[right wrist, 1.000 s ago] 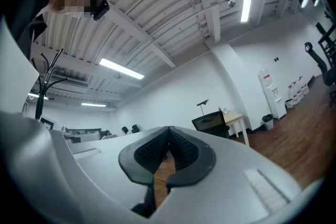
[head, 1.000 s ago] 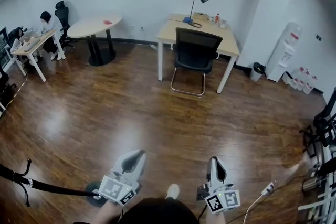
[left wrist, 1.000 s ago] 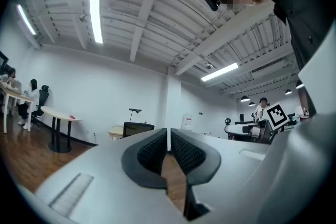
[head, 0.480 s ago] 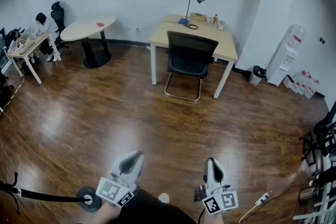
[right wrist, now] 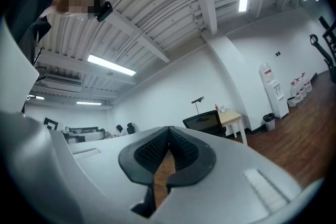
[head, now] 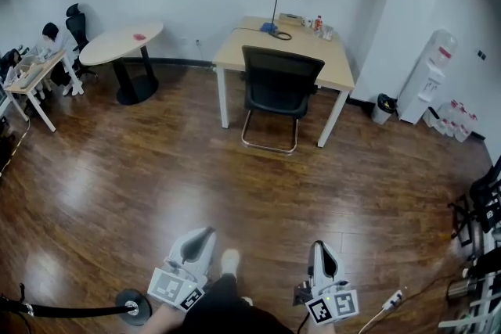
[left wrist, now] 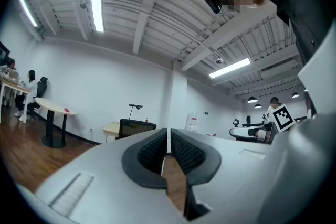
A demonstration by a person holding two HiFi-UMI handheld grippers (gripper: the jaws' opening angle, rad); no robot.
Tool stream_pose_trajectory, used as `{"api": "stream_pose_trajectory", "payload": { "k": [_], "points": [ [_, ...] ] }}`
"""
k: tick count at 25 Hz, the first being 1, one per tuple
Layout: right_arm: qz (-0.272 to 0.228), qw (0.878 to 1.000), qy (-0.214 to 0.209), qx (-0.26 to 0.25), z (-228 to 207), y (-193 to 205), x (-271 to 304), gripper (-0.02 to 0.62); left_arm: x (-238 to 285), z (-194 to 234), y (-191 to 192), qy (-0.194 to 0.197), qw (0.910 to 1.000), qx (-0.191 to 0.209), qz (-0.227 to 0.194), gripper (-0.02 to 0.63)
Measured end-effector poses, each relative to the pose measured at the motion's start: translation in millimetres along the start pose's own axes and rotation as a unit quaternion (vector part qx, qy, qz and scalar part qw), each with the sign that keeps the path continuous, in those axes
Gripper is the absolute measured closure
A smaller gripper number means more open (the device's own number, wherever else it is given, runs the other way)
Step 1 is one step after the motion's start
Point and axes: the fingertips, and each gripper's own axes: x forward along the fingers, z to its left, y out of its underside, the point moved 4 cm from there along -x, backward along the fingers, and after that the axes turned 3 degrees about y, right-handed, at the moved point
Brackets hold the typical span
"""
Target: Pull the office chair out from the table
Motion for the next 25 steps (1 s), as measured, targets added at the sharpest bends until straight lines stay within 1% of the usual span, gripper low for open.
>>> {"api": "stream_pose_trajectory", "payload": {
  "k": [2, 4, 7, 9, 12, 14, 16, 18, 21, 25],
  "points": [
    [-0.009, 1.0, 0.011, -0.004, -4, -5, 15, 0.581, 23, 10, -3, 0.011, 0.9999, -0.004, -0.009, 0.584],
    [-0.019, 1.0, 0.019, 0.003, -9, -9, 36, 0.581, 48, 22, -9, 0.027, 0.9995, -0.001, -0.013, 0.584],
    [-0.026, 0.999, 0.021, 0.006, -17, -13, 73, 0.581, 81, 37, -22, 0.051, 0.9982, 0.011, -0.029, 0.584],
    [-0.028, 0.999, 0.018, -0.003, -18, -17, 100, 0.581, 99, 53, -24, 0.057, 0.9978, 0.019, -0.028, 0.584],
    [-0.03, 0.999, 0.01, -0.011, -16, -21, 139, 0.581, 120, 84, -25, 0.05, 0.9983, 0.01, -0.026, 0.584],
    [-0.03, 1.0, -0.002, -0.002, -14, -22, 169, 0.581, 133, 107, -31, 0.041, 0.9986, 0.001, -0.034, 0.584],
    [-0.033, 0.999, -0.019, 0.002, -5, -23, 200, 0.581, 145, 132, -38, 0.029, 0.9987, 0.005, -0.042, 0.586],
    [-0.035, 0.999, -0.03, -0.019, 10, -24, 226, 0.581, 153, 156, -42, 0.018, 0.9987, 0.008, -0.046, 0.591],
    [-0.034, 0.998, -0.03, -0.048, 17, -20, 252, 0.581, 167, 180, -41, 0.021, 0.9987, 0.018, -0.043, 0.595],
    [-0.024, 0.999, -0.014, -0.039, -1, -13, 274, 0.581, 190, 192, -38, 0.032, 0.9986, 0.02, -0.036, 0.604]
  ]
}}
